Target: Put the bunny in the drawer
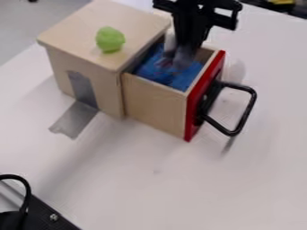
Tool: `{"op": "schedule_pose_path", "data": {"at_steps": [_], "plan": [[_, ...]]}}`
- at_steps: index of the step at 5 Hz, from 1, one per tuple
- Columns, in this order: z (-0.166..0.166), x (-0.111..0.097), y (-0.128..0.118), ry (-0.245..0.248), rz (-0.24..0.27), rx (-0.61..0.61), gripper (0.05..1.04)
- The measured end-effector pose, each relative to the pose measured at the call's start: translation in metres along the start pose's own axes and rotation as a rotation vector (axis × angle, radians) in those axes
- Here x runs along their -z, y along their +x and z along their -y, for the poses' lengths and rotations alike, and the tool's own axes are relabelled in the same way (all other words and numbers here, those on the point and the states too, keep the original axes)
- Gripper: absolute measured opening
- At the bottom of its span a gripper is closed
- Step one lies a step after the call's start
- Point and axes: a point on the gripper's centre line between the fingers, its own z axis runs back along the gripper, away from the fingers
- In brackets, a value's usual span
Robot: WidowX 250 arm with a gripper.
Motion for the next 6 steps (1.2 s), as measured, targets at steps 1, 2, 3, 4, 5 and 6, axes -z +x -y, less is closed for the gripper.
{"op": "schedule_pose_path", "data": {"at_steps": [1,2,3,4,5,6], "plan": [[0.002,0.013,0.007,0.006,-0.036,0.007,0.200],[0.002,0.013,0.005,0.010,-0.057,0.010,0.455],[0.005,0.006,0.000,0.012,-0.070,0.015,0.777],[0.005,-0.028,-0.004,-0.004,-0.010,0.003,0.996],[0.014,-0.050,-0.012,-0.021,0.032,0.022,1.001],[0.027,-0.054,-0.023,-0.033,0.027,0.048,1.001]]}}
